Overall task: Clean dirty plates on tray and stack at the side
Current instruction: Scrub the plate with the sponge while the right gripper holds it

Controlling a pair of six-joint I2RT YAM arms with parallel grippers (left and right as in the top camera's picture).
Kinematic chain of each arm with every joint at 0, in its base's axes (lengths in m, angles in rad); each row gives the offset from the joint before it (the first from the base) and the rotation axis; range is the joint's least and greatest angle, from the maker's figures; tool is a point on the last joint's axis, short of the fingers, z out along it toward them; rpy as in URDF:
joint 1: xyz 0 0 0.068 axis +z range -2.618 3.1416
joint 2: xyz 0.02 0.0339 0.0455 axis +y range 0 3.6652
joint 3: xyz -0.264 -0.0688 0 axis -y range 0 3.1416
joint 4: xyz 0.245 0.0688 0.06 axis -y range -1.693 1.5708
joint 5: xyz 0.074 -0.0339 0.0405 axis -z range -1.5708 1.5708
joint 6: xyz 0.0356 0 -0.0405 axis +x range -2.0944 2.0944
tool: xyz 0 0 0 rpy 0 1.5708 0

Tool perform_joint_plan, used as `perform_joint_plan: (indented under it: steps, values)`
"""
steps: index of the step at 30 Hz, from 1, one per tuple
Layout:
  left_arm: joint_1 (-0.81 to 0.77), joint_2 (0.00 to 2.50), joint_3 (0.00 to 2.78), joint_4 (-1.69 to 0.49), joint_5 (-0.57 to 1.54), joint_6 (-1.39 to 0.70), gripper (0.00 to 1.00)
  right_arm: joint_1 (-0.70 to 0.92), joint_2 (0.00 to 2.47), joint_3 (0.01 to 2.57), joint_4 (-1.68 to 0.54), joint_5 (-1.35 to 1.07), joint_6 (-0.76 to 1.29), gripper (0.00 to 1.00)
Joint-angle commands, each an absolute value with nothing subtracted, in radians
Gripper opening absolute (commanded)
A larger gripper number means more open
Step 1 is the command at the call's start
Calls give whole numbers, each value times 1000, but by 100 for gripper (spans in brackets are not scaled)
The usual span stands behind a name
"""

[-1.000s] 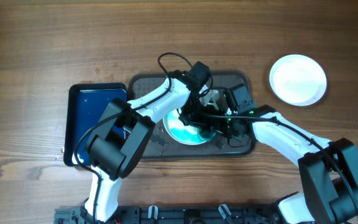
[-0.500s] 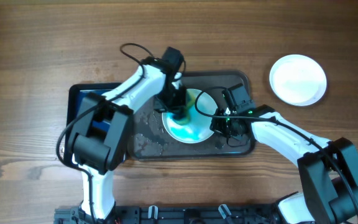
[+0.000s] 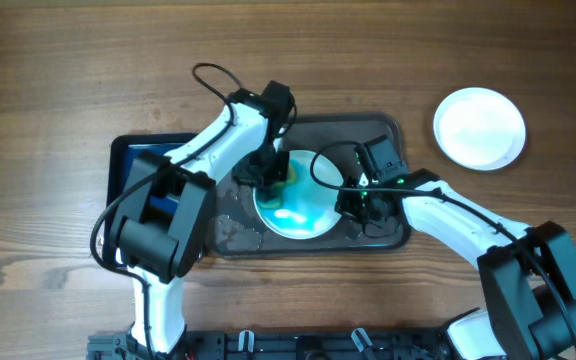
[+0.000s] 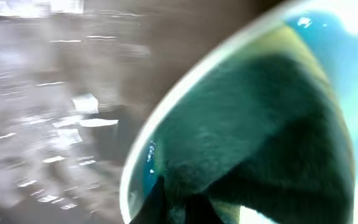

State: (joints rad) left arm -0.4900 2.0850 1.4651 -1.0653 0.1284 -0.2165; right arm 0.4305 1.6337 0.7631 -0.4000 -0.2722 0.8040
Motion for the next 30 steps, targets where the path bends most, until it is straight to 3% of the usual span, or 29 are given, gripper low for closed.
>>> perform_joint_plan:
  steps: [1,7,11,20,30]
  values:
    - [-592,2146,1424,-1008,412,-56,4,417,1658,743,-414,-193,785,5]
    - [-624,2146,1424,-949,665,-4,4,417,1658,743,-420,-193,784,5]
    - [-619,2146,1425,-931,671,-9,4,417,1658,743,-421,-193,785,5]
    - [-448,2143,1425,-984,60,-437,4,417,1658,743,-428,-193,776,5]
    - [-352,2137,1427,-1016,-217,-456,4,416,1658,743,-428,-193,766,5]
